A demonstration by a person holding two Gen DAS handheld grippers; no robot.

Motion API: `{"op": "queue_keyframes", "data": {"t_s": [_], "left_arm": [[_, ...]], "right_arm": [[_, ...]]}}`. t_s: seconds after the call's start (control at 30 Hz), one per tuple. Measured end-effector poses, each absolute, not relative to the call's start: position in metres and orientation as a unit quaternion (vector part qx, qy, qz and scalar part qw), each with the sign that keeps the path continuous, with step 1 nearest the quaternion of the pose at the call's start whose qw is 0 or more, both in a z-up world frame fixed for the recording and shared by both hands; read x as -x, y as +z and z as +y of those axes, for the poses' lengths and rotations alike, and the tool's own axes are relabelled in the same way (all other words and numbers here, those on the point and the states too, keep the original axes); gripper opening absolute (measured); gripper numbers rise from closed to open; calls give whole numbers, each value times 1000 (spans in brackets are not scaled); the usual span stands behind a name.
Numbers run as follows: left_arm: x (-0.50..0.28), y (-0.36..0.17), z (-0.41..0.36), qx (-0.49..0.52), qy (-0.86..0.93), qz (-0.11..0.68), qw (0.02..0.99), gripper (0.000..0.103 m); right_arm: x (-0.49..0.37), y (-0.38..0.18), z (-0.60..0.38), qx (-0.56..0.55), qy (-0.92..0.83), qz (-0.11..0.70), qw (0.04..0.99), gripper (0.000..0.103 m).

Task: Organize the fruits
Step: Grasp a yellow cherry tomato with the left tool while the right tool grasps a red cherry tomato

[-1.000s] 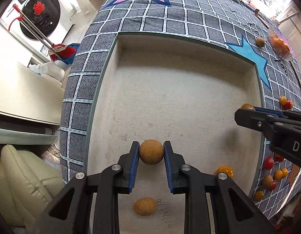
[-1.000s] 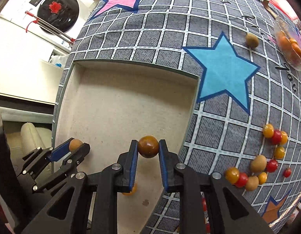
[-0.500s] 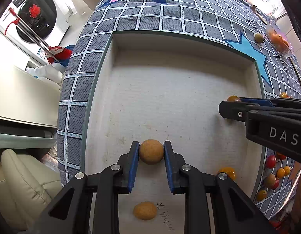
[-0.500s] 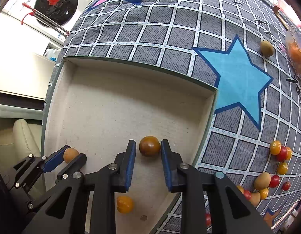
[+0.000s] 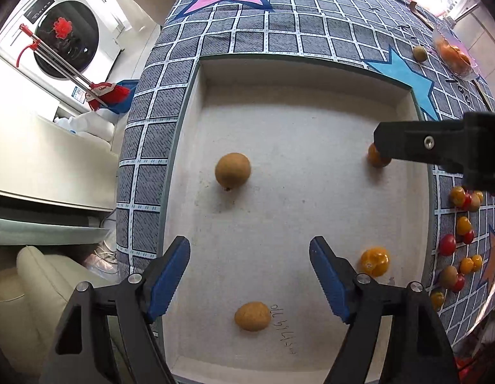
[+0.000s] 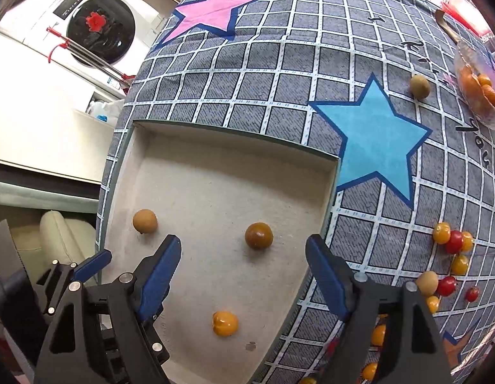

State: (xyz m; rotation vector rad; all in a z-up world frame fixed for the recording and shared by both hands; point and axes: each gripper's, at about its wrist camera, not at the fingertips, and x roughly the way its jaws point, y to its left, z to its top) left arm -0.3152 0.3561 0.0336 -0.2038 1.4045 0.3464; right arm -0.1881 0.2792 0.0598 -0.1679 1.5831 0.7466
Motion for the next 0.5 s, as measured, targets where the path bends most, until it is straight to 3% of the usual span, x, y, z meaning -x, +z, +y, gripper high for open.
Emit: {"op": "queue_keyframes", "data": {"t_s": [0.5], "left_arm": [[269,72,263,30,63,620,781,78]], "right_arm": [[171,56,96,0,170,727,665,83]]}}
